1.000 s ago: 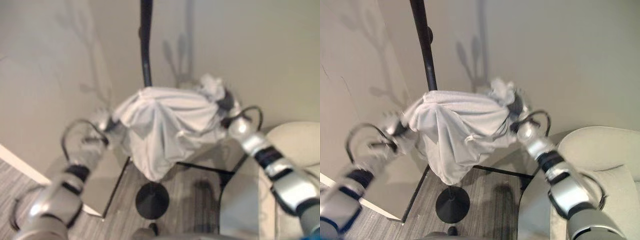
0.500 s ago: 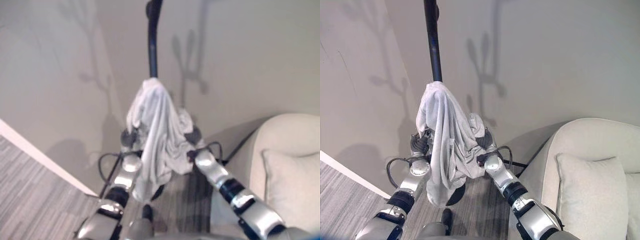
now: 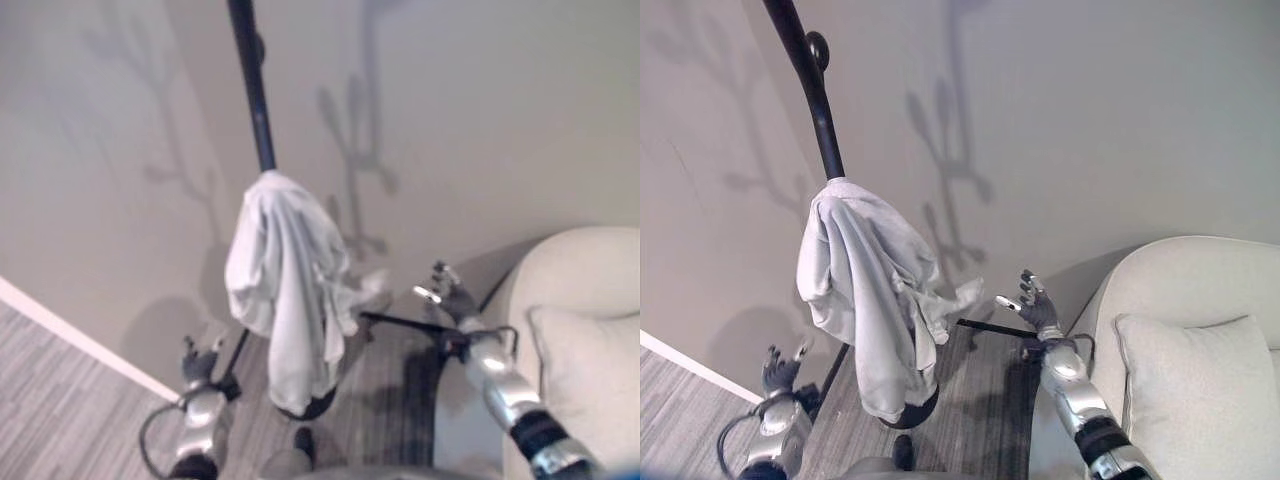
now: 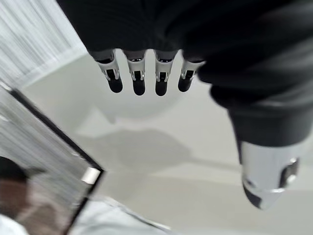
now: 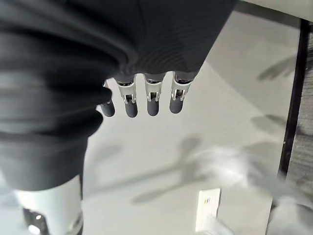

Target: Hang the clothes on the sofa on the clothes rack.

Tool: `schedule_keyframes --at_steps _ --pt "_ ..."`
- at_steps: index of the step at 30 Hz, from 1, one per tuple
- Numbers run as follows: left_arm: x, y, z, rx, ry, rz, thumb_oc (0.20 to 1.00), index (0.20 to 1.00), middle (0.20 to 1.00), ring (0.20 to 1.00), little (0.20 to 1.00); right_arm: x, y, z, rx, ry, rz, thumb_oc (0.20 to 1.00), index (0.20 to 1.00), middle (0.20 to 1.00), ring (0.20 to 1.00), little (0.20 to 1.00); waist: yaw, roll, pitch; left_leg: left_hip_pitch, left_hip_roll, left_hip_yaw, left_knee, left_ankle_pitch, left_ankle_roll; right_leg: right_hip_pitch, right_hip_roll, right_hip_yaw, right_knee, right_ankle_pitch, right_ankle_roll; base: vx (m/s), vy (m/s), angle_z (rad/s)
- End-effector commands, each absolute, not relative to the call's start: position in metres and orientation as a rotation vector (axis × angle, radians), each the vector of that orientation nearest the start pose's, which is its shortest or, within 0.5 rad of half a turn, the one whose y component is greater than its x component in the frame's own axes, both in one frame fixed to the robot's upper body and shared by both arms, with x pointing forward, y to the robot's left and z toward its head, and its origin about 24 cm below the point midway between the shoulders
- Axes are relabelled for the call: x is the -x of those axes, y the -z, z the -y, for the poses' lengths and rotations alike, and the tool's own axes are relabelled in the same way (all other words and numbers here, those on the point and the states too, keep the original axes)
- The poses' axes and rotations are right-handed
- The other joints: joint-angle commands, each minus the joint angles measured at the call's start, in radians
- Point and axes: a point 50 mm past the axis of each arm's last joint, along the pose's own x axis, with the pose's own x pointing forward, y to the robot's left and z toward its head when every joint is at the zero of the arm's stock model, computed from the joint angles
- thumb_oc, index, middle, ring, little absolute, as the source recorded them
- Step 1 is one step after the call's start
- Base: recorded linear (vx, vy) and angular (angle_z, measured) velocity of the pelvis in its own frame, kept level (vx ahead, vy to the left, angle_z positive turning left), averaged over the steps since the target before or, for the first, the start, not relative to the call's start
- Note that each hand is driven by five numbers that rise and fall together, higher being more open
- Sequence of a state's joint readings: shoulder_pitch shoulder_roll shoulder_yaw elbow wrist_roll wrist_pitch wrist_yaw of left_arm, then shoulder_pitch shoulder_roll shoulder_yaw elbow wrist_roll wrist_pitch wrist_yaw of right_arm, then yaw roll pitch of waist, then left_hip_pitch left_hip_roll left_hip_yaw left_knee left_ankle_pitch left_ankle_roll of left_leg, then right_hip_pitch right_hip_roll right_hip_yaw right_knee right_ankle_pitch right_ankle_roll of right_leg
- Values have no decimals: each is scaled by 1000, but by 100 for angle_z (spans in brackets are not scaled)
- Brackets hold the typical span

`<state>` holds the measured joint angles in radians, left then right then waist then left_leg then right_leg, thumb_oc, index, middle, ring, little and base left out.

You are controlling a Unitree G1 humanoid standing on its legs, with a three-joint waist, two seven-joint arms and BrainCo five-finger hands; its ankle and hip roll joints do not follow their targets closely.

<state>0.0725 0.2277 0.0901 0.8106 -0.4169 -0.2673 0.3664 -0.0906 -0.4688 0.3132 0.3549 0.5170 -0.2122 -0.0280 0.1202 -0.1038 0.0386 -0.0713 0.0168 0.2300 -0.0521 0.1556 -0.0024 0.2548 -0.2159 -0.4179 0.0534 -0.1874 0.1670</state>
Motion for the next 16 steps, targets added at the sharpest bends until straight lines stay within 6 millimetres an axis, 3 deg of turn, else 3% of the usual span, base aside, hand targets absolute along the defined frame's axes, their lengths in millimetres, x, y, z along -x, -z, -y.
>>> schedule_keyframes --at_steps 1,5,8,9,10,11,15,16 --pt "-153 98 -276 105 -724 -514 1000 1000 1000 1000 1000 -253 -18 214 -167 -116 -26 1000 1000 1000 1000 1000 16 11 -66 -5 21 21 4 -29 -25 -54 4 -25 49 138 10 -24 -15 -5" --pt "-126 113 -271 133 -686 -597 1000 1000 1000 1000 1000 -224 12 227 -440 54 -61 1000 1000 1000 1000 1000 6 15 -63 -5 21 21 2 -30 -24 -57 5 -36 56 139 11 0 0 0" --pt "-103 137 -251 287 -668 -743 1000 1000 1000 1000 1000 -202 62 215 -613 202 -237 1000 1000 1000 1000 1000 6 20 -61 -7 21 16 5 -32 -23 -59 6 -40 60 132 7 -18 -11 -4" --pt "-90 147 -245 332 -673 -824 1000 1000 1000 1000 1000 -188 90 207 -615 259 -388 1000 1000 1000 1000 1000 9 21 -59 -6 21 15 8 -33 -24 -59 7 -40 63 130 5 36 -47 4" --pt "-77 158 -235 320 -617 -937 1000 1000 1000 1000 1000 -161 127 192 -583 286 -651 1000 1000 1000 1000 1000 17 17 -57 5 16 -3 5 -46 -36 -50 7 -34 65 107 6 33 -62 7" --pt "-70 162 -232 304 -582 -1003 1000 1000 1000 1000 1000 -136 148 185 -576 324 -831 1000 1000 1000 1000 1000 27 16 -60 3 17 -8 6 -45 -39 -45 11 -37 61 99 3 43 -70 8" --pt "-59 168 -230 333 -594 -1102 1000 1000 1000 1000 1000 -93 172 169 -669 477 -1136 1000 1000 1000 1000 1000 64 15 -68 -4 12 -31 12 -50 -45 -27 21 -49 41 80 -7 33 -27 18" --pt "-60 168 -230 333 -593 -1101 1000 1000 1000 1000 1000 -94 172 170 -670 477 -1135 1000 1000 1000 1000 1000 65 15 -66 -4 12 -31 12 -50 -45 -26 21 -49 41 80 -7 37 -14 40"
